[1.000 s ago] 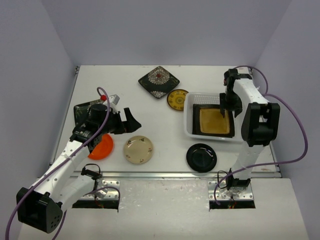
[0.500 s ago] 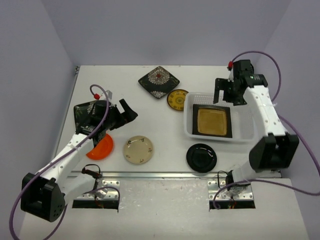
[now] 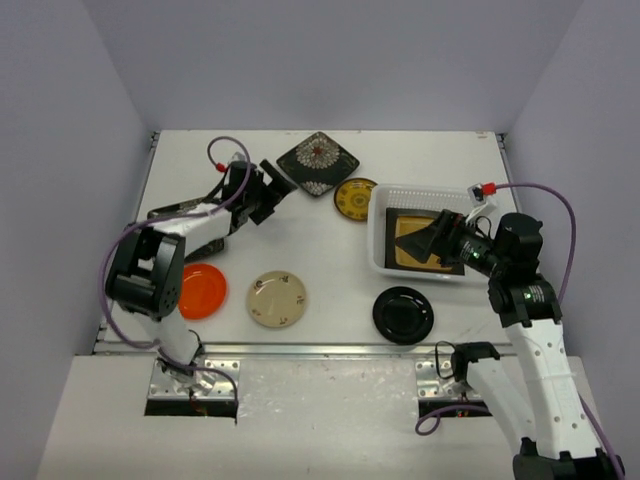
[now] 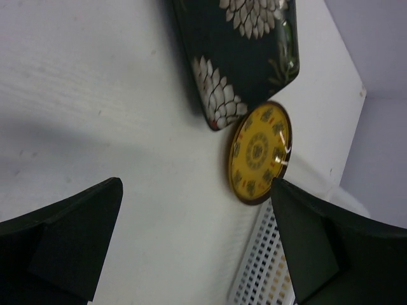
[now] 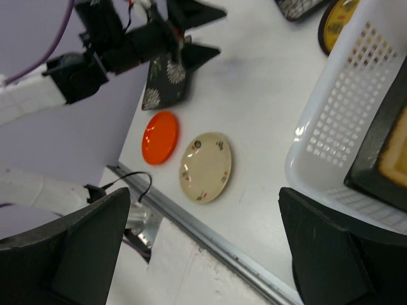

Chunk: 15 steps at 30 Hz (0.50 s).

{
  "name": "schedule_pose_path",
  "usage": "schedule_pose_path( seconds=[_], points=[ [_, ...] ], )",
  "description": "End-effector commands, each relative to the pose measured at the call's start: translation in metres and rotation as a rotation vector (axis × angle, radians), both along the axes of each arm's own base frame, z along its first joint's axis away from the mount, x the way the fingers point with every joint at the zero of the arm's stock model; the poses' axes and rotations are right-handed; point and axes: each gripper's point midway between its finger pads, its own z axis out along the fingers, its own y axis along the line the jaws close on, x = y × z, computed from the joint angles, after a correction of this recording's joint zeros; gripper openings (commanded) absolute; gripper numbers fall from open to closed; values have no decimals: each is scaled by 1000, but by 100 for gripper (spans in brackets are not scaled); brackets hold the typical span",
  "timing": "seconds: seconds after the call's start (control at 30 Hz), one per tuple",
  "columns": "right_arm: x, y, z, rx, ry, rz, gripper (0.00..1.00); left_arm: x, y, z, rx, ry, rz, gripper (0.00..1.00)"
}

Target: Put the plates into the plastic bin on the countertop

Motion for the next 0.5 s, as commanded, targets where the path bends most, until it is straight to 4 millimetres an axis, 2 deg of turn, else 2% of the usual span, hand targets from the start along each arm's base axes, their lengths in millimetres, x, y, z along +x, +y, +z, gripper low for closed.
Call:
schedule_pose_path(
  seconds=[0.0, 0.07, 0.13, 0.2, 0.3, 0.37, 0.47],
  points=[
    [-27, 17, 17, 143, -56, 105, 99, 55, -5, -21, -50, 2, 77, 100],
    [-36, 18, 16, 142, -61, 121, 99, 74, -14, -22, -67, -13, 56, 100],
    [-40, 16, 12, 116, -66, 120, 99, 83, -20, -59, -70, 44, 36, 100],
    [-43, 15, 6, 103, -56, 121, 99, 93, -26, -69, -86, 62, 26, 100],
    [-48, 13, 4, 86, -70, 116, 99, 96, -21, -94, -60, 111, 62, 97],
    [-51, 13, 7, 81, -92, 116, 99, 95, -17, -104, -59, 122, 88, 94],
    [-51, 10, 13, 57, -134, 98, 99, 96, -16, -117, -80, 135, 104, 82]
  ],
)
